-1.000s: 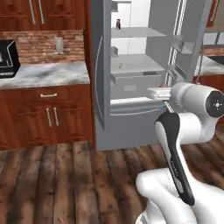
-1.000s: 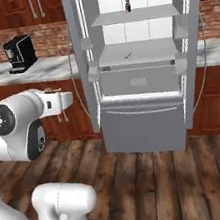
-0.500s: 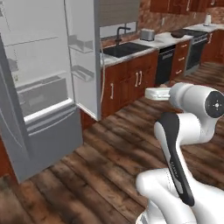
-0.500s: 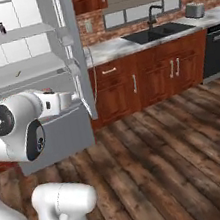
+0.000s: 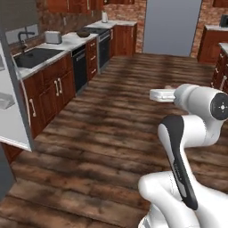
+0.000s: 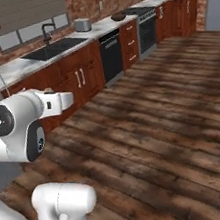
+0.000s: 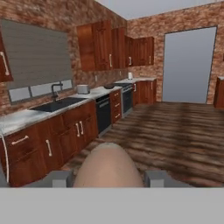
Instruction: Pick the egg and butter from the fridge and place them by the bowl for mixing.
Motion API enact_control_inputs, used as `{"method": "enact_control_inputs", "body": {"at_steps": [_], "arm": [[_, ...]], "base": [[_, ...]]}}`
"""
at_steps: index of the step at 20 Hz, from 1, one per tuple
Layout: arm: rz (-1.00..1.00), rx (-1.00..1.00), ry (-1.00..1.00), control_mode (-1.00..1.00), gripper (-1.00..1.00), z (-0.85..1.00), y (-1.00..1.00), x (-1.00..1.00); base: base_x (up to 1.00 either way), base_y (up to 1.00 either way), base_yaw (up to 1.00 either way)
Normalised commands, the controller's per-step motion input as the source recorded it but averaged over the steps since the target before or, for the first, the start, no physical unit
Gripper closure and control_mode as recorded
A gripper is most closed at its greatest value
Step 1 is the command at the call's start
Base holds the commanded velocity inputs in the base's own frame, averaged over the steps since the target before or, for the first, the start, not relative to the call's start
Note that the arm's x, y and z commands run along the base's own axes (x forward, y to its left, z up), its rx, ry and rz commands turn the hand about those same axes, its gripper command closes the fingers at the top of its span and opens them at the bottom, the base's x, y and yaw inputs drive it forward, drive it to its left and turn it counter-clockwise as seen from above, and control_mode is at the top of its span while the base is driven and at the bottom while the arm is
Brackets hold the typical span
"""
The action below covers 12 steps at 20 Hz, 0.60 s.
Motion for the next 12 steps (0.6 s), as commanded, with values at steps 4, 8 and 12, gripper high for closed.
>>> {"method": "enact_control_inputs", "body": {"at_steps": [4,8,12], "arm": [[0.00,0.00,0.00,1.00,1.00,0.00,0.00,0.00],[0.00,0.00,0.00,1.00,1.00,0.00,0.00,0.00],[0.00,0.00,0.00,1.00,1.00,0.00,0.00,0.00]], "base": [[1.00,-0.26,-0.32],[1.00,-0.55,-0.24],[1.00,-0.44,-0.12]]}}
